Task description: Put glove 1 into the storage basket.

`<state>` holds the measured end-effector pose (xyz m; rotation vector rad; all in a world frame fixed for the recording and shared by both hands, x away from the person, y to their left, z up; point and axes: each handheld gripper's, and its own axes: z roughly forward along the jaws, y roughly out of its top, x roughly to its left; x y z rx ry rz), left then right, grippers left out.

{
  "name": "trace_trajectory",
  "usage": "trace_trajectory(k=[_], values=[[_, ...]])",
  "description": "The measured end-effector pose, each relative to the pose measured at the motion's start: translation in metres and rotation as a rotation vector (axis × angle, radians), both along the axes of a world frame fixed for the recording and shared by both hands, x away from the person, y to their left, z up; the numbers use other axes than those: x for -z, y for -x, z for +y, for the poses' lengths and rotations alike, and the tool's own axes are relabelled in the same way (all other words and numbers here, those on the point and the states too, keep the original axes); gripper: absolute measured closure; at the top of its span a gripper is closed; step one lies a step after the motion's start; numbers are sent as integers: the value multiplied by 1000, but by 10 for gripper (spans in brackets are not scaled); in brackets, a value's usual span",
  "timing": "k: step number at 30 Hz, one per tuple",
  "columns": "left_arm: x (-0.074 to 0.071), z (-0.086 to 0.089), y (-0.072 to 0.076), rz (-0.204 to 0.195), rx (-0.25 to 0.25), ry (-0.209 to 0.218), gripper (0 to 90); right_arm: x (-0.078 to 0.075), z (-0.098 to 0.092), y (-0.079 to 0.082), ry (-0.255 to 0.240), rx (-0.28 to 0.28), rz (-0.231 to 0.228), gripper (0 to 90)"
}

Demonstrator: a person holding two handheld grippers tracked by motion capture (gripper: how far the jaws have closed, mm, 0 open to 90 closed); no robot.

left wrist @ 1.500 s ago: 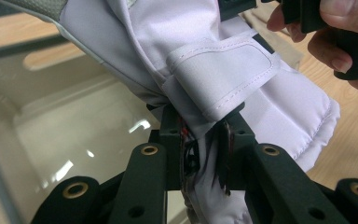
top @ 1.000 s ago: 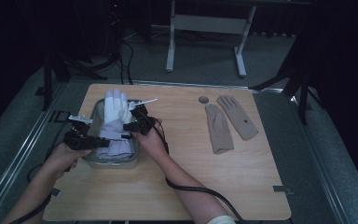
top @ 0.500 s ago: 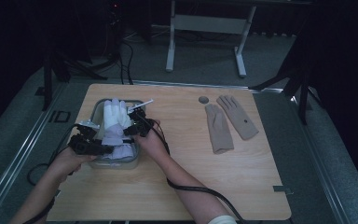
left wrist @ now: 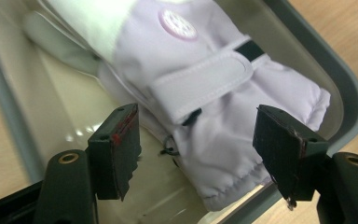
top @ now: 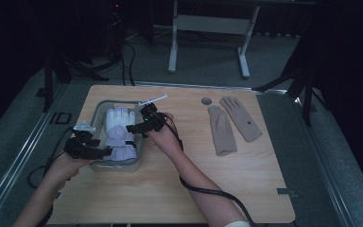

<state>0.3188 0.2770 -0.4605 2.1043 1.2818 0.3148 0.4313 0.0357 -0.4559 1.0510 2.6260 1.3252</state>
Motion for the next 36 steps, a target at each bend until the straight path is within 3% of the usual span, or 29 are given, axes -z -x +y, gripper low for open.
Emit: trace_trajectory(k=[7,12,15,25,29,36], values=[[-16,-8,8,-100,-35,41,349,-3,-29,9,-23,3,-4,163],[-22,-29,9,-131,1,81,363,-3,-47,14,-8,11,-25,163],[-24,-44,8,-144,24,122,363,-4,-57,15,-8,17,-30,163],[-21,-89,4,-161,104,184,374,-5,-96,18,-5,53,-53,163],[-18,-111,7,-177,149,171,374,-3,-115,20,16,69,-71,163],[-10,-143,7,-189,197,163,374,-1,-151,22,1,111,-75,163]])
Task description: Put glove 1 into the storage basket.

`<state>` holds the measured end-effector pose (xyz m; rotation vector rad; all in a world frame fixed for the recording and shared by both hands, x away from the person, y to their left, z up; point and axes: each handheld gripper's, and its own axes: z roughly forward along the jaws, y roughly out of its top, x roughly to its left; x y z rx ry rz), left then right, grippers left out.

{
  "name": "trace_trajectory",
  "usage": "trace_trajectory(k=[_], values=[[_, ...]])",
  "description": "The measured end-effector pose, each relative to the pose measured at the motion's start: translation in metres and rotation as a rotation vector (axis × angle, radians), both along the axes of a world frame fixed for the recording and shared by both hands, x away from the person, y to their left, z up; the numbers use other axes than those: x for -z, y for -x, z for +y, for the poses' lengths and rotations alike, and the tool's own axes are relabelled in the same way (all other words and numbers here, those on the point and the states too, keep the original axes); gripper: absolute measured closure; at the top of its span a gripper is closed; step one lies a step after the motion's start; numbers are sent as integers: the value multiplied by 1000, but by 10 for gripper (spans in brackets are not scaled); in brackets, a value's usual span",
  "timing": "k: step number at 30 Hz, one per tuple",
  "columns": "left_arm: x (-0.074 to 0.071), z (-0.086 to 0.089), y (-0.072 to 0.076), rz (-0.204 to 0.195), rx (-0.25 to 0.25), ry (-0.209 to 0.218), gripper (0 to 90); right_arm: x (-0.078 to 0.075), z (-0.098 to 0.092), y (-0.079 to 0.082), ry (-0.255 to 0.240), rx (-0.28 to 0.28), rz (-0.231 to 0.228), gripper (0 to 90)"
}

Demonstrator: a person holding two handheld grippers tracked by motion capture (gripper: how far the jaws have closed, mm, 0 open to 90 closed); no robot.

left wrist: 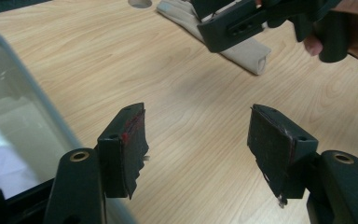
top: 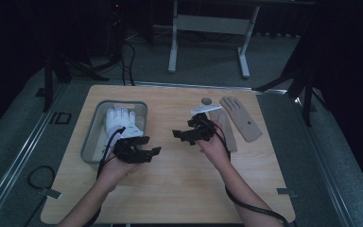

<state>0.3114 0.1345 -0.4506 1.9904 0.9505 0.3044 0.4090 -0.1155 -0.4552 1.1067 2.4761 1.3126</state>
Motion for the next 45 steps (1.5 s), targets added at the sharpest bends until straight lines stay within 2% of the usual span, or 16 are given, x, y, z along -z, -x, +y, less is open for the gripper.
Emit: trace_trajectory(k=[8,14,17,18,21,25,27,29,31,33,34,35,36,37,42,45], values=[[15,-27,5,-30,51,34,381,6,-35,11,-13,28,-20,160],[33,-45,11,-39,99,36,378,21,-60,22,-17,49,-30,155],[42,-54,16,-57,138,19,366,31,-72,27,-14,66,-49,156],[46,-57,17,-55,148,36,363,34,-76,28,-20,64,-49,155],[56,-65,21,-56,173,40,336,44,-86,33,-33,66,-50,156],[68,-73,24,-40,203,36,215,55,-97,38,-27,72,-56,156],[74,-75,24,-38,205,40,159,59,-102,41,-25,77,-55,156],[78,-75,25,-52,194,48,96,61,-103,43,-22,77,-56,156],[85,-74,28,-88,175,73,82,68,-109,53,-19,71,-79,156],[88,-72,31,-121,156,78,82,71,-113,59,-28,72,-104,156],[88,-72,31,-121,156,78,82,73,-114,61,-30,72,-105,156],[89,-71,33,-150,145,76,82,75,-117,64,-37,67,-108,156],[89,-71,33,-150,145,76,82,75,-117,64,-37,67,-108,156],[90,-71,34,-163,136,82,82,78,-119,68,-18,67,-99,156],[95,-70,35,-164,134,67,82,85,-125,73,19,65,-91,156],[99,-69,34,-169,129,59,82,89,-131,71,7,76,-70,156]])
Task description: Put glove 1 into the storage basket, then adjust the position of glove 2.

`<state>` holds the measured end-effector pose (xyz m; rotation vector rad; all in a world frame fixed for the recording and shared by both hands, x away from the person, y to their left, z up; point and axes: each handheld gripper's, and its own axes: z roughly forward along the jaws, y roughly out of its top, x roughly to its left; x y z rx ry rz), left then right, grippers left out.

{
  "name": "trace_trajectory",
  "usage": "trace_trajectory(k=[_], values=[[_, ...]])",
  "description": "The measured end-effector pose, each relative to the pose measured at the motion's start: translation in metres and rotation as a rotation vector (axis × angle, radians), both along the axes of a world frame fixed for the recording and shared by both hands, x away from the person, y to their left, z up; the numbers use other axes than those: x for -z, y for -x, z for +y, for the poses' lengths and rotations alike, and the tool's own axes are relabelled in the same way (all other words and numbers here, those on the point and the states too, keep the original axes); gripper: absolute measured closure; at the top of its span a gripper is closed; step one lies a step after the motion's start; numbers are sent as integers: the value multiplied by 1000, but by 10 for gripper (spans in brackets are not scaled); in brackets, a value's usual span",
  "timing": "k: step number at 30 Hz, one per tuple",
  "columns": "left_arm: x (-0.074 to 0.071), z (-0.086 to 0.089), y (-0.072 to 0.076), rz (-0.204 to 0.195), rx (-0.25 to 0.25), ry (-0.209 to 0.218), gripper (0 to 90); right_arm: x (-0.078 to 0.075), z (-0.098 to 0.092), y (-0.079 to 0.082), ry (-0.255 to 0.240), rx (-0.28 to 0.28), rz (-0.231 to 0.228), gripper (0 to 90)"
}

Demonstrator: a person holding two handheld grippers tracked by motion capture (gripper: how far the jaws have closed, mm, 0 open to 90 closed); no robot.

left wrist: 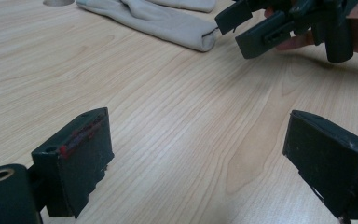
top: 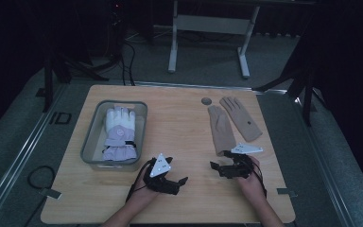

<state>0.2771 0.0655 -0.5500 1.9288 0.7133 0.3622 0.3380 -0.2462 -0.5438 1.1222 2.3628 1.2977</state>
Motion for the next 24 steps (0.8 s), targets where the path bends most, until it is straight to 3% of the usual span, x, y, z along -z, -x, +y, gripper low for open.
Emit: trace_trajectory(k=[3,8,12,15,18,22,24], values=[[1,1,0,-1,-6,-12,82,0,-2,-2,6,14,-1,155],[1,6,2,-29,-9,5,82,-9,-9,-12,-14,41,-31,152],[-1,10,4,-19,2,35,83,-14,-11,-17,-27,41,-27,153],[-2,12,5,-20,7,40,82,-20,-14,-27,-71,60,-7,148],[-3,13,5,-23,16,57,83,-25,-14,-33,-70,72,-9,140],[1,12,4,-5,19,50,82,-39,-12,-53,-50,108,-58,119],[2,12,5,-6,17,50,82,-44,-12,-62,-40,97,-72,141]])
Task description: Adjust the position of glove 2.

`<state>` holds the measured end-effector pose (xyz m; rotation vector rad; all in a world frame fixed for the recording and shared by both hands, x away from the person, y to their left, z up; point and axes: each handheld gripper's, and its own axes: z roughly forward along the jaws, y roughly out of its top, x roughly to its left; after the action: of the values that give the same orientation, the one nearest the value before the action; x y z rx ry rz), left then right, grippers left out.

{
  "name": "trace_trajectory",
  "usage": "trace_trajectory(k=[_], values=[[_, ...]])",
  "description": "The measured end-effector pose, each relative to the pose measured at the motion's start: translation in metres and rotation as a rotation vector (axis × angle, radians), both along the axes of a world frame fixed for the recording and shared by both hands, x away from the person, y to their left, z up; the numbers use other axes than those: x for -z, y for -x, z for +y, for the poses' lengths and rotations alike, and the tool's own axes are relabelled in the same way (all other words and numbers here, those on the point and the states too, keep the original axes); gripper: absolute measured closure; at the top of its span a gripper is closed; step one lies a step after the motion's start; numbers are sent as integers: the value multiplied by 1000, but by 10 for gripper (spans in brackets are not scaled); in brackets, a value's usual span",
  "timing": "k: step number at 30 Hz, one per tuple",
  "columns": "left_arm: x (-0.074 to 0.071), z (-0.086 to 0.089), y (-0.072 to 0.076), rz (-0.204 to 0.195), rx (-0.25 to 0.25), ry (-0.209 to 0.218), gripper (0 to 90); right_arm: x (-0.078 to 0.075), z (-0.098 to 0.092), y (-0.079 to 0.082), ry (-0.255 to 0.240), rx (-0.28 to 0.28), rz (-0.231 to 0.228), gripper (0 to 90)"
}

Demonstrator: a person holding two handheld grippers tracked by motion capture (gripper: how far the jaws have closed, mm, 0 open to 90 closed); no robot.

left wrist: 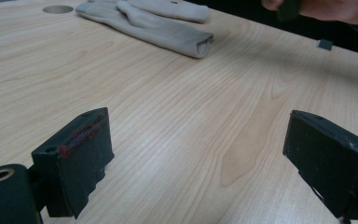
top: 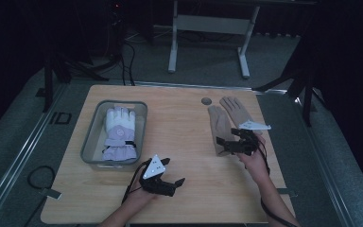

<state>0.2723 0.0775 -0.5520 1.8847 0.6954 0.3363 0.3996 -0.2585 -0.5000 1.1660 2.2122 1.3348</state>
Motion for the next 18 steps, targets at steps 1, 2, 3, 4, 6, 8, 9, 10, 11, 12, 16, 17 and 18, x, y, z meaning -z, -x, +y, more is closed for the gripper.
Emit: trace_trajectory(k=[1,2,3,4,6,8,9,10,11,12,16,17,18], values=[[0,0,0,-6,0,-5,82,-2,0,-4,10,4,-16,150],[1,-1,0,-7,1,0,82,-4,1,-8,21,16,-22,169],[1,-1,0,-3,-2,-3,82,-5,1,-12,17,22,-19,184],[1,-1,-1,-1,-3,-8,82,-6,1,-17,16,32,-21,193],[2,-2,-2,2,-6,2,82,-6,3,-26,37,46,-22,216],[1,-2,-2,1,-6,4,82,-4,5,-35,56,63,-19,247],[1,-2,-1,-1,-6,9,82,-2,6,-39,57,67,-13,253],[1,-1,-1,0,-7,10,82,-1,7,-43,59,74,-7,253],[1,-1,-1,4,-4,11,82,1,7,-48,65,84,-6,260],[1,-1,-1,4,-4,14,82,3,7,-52,71,96,0,280],[1,-1,0,2,1,18,82,12,5,-67,99,143,18,341],[1,-1,0,1,2,14,82,14,4,-70,107,151,19,369],[1,-1,0,-1,7,18,82,16,4,-73,118,155,24,377]])
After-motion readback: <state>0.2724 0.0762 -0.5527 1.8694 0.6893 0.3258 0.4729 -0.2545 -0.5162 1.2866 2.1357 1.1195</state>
